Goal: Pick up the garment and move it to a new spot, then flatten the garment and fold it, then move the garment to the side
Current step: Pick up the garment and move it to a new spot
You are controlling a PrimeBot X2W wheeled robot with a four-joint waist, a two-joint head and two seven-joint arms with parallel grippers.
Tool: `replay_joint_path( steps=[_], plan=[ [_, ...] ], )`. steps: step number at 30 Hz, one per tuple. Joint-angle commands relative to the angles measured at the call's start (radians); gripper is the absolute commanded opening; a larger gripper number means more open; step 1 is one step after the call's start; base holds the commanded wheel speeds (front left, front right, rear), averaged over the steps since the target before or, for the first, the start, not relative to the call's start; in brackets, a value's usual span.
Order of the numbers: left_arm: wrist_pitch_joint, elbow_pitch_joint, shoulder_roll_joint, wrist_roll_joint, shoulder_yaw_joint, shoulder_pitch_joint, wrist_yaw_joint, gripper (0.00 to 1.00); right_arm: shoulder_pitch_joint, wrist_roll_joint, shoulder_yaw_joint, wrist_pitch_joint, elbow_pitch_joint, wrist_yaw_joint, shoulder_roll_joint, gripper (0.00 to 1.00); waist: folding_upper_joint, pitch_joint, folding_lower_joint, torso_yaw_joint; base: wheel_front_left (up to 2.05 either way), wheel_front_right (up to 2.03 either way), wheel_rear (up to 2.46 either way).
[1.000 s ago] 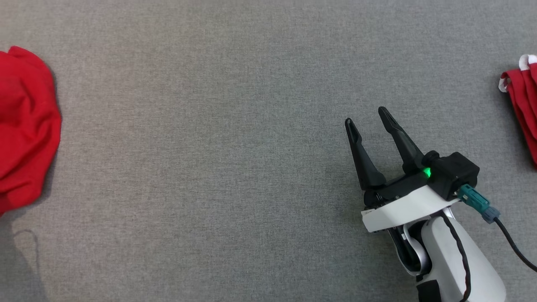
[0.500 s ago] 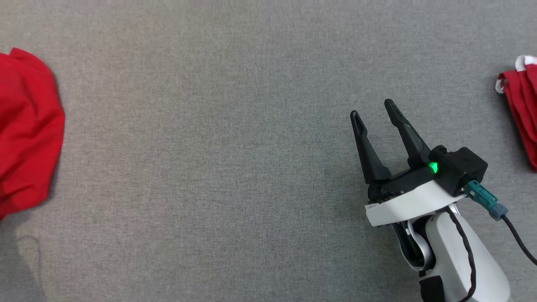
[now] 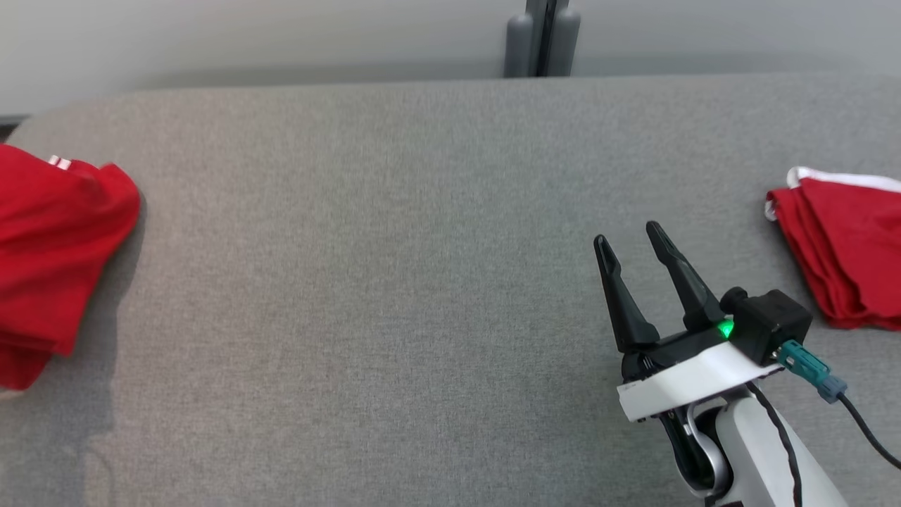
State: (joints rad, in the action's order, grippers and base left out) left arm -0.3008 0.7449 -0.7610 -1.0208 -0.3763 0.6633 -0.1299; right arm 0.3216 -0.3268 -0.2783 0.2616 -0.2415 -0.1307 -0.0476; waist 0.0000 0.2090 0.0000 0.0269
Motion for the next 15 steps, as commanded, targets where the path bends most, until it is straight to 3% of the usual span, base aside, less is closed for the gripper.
replay_joint_path(
  steps=[1, 12, 15],
  plan=[
    [0.02, -0.032, -0.011, 0.007, -0.019, -0.005, -0.001, 0.0, -0.026, -0.012, 0.005, 0.005, -0.004, 0.0, -0.006, 1.0, 0.0, -0.078, 0.0, -0.017, 0.0, 0.0, 0.0],
    [0.07, -0.333, 0.003, 0.025, -0.099, -0.023, -0.001, 0.0, -0.083, -0.007, 0.029, 0.005, 0.001, 0.0, -0.01, 1.0, 0.0, -0.198, 0.0, -0.077, 0.0, 0.0, 0.0],
    [0.091, -0.439, 0.006, 0.073, -0.121, -0.028, 0.03, 0.0, -0.083, -0.005, 0.037, 0.005, 0.016, 0.0, -0.016, 1.0, 0.0, -0.202, 0.0, -0.1, 0.0, 0.0, 0.0]
  ],
)
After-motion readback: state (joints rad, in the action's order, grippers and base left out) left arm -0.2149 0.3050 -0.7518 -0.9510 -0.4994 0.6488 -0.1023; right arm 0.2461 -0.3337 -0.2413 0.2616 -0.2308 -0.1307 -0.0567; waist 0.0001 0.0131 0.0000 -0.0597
